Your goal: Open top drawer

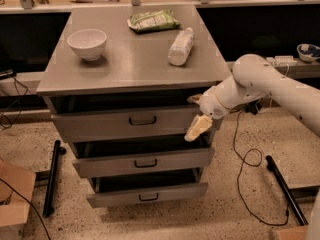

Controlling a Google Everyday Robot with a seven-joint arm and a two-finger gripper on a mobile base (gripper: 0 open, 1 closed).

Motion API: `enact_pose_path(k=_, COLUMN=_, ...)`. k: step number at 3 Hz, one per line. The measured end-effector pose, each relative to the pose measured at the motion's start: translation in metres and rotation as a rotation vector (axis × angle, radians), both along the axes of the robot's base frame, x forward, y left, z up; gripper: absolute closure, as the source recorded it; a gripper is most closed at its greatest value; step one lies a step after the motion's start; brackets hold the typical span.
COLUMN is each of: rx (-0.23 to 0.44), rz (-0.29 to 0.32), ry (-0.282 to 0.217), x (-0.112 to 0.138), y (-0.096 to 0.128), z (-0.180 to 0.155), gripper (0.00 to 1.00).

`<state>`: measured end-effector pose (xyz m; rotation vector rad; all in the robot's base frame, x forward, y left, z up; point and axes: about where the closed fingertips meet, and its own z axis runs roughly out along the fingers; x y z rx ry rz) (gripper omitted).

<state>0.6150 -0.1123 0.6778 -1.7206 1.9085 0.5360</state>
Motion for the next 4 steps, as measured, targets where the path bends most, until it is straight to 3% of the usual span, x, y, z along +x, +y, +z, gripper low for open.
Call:
enact_pose_path(k=1, rx=-0.012, rz=0.053, ry=0.028, x=-0.007, y=0.0, z=-0.004, gripper=0.41)
enact_pose_path(k=3, rx=-0.012, rz=0.053, ry=0.028, x=-0.007, y=0.0, z=0.008, gripper=0.89)
enact_pose_path(k=4, rx=-0.012, rz=0.053, ry=0.028, x=-0.007, y=0.0, z=0.008, gripper=0.94)
